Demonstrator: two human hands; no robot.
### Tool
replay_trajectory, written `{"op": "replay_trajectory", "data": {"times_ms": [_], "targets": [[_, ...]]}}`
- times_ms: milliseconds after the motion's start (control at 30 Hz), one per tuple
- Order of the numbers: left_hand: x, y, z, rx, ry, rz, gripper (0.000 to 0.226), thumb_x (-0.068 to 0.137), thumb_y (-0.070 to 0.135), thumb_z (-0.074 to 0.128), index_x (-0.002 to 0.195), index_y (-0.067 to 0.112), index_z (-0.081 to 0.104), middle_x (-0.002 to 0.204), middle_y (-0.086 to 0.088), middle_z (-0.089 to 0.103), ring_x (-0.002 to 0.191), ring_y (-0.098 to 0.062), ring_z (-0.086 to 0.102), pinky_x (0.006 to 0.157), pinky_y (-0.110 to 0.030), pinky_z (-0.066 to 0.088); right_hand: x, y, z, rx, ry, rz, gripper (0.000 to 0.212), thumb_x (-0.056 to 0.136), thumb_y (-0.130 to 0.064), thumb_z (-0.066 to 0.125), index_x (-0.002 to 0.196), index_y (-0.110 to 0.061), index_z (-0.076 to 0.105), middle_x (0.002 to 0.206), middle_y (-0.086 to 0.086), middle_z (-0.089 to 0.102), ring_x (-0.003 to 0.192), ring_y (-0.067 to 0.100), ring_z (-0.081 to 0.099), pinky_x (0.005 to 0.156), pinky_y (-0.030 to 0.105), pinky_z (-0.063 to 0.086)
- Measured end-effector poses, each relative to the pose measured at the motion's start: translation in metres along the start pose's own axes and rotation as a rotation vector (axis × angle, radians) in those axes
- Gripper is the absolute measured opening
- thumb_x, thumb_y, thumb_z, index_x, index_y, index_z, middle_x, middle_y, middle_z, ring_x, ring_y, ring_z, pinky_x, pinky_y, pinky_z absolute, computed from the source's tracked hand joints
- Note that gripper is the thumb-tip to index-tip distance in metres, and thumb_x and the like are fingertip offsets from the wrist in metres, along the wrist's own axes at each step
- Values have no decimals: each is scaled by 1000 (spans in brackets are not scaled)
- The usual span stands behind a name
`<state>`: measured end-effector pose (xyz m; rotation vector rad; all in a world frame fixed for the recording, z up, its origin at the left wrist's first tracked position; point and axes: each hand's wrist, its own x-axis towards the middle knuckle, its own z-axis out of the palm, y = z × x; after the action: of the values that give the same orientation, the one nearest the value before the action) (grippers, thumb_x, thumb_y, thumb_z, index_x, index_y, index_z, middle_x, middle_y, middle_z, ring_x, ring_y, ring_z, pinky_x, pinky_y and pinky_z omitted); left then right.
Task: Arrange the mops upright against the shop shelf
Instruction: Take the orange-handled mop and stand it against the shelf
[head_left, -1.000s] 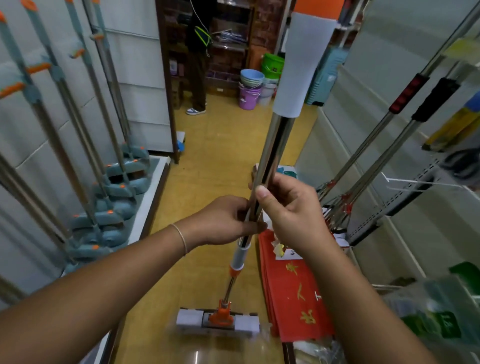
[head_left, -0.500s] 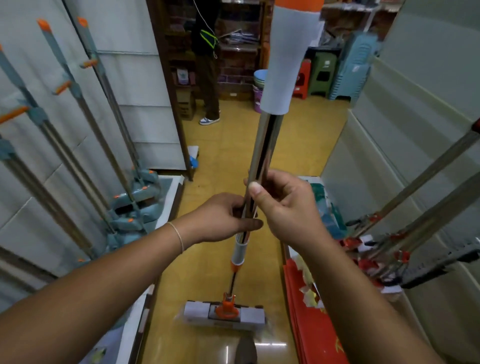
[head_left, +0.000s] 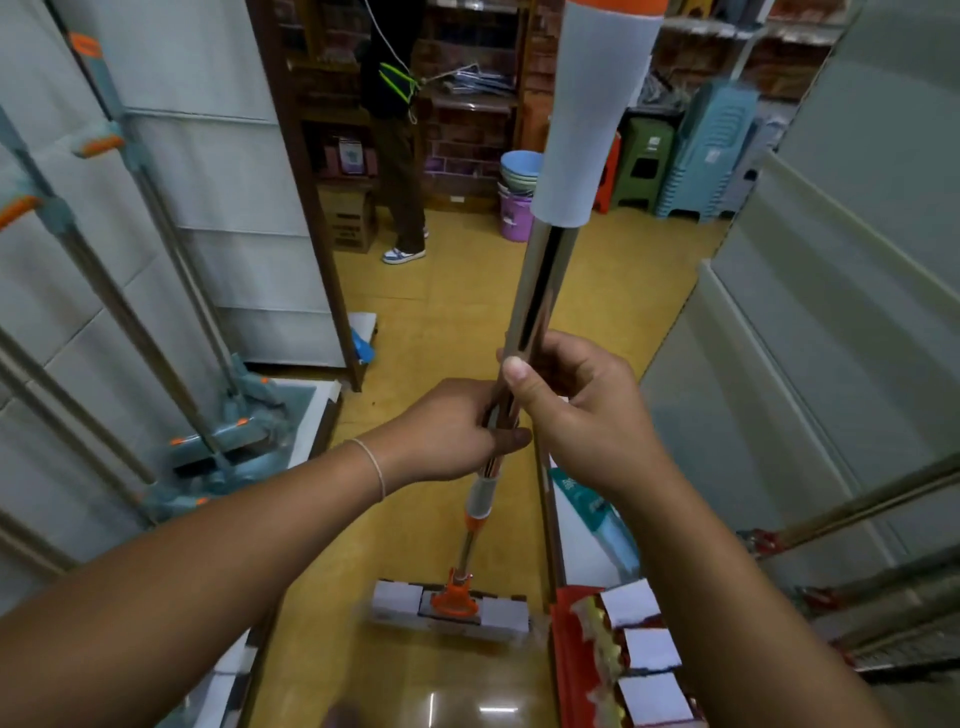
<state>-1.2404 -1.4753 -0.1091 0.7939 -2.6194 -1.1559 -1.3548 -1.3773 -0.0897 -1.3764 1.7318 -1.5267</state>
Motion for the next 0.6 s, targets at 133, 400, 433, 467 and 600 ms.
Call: {"op": "replay_trajectory", "data": {"times_ms": [133,400,433,467,600], "targets": [[52,-15,-7,-23,-45,48,18,88,33,65,99,18,65,92,-1,69,85,-15,65,77,-41,56,37,5,-9,-14,74,-3,17,95,-17,63,111,-13,68,94,0,71,90,12,69,77,23,57],[158,-41,-26,13,-321,193,26,88,41,66,87,15,65,89,-4,68,84,-20,64,77,-39,52,120,-9,-19,-99,414,-124,15,91,-17,61,96,-6,68,88,28,67,78,34,65,73,41,54],[171,-41,-33,17,-371,213,28,88,43,65,88,15,65,91,-5,68,85,-19,64,78,-38,52,130,-8,-19,-127,446,-128,14,90,-17,60,94,-7,68,86,30,65,77,37,64,72,44,53],[184,-41,-39,22,-418,235,30,88,45,63,87,16,63,92,-6,68,86,-19,63,77,-36,51,140,-7,-19,-153,477,-130,13,90,-17,60,93,-7,68,85,29,65,77,38,62,72,46,52],[231,-36,-68,11,-515,357,18,88,45,64,80,30,60,82,8,67,79,-7,64,69,-25,48,173,-4,-26,-231,592,-108,16,91,-17,60,90,-2,67,83,30,64,74,37,62,70,48,51]]}}
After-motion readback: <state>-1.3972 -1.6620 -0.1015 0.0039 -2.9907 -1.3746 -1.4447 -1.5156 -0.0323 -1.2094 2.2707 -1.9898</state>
